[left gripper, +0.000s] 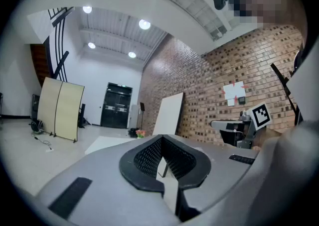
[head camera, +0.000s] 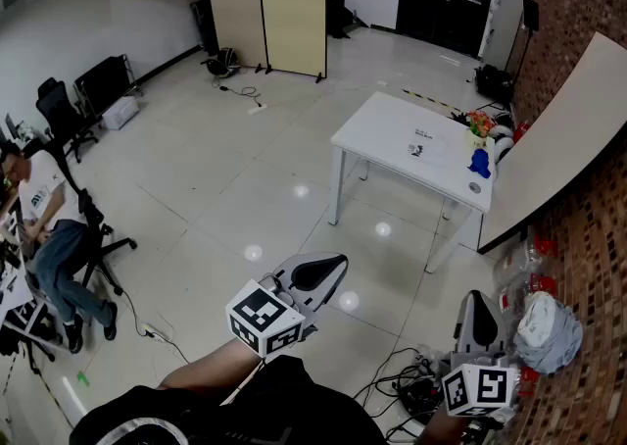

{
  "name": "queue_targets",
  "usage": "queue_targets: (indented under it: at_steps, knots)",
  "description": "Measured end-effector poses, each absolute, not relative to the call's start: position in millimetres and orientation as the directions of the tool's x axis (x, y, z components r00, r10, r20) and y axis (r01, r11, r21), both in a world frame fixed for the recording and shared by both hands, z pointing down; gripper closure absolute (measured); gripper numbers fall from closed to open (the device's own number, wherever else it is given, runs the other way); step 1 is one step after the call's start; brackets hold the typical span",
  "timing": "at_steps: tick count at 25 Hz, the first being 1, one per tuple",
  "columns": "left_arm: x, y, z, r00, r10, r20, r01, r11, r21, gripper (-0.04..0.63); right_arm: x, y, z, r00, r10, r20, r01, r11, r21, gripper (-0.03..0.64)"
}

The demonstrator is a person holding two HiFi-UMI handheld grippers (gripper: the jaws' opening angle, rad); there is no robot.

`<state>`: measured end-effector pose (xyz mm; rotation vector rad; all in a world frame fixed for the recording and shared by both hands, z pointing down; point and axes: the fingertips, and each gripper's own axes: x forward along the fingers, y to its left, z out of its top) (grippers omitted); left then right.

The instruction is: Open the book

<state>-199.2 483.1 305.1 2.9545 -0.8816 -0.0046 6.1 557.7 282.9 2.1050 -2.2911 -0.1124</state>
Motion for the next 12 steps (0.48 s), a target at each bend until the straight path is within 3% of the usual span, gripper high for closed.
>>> queue_targets:
  at_steps: [12]
  knots:
    - [-165,369,328,0.842,-0.539,0.025,-0.539,-0.839,0.08,0.598,38,446,291,-0.111,-0.993,-0.046,-0.993,0.109,0.034,0.614]
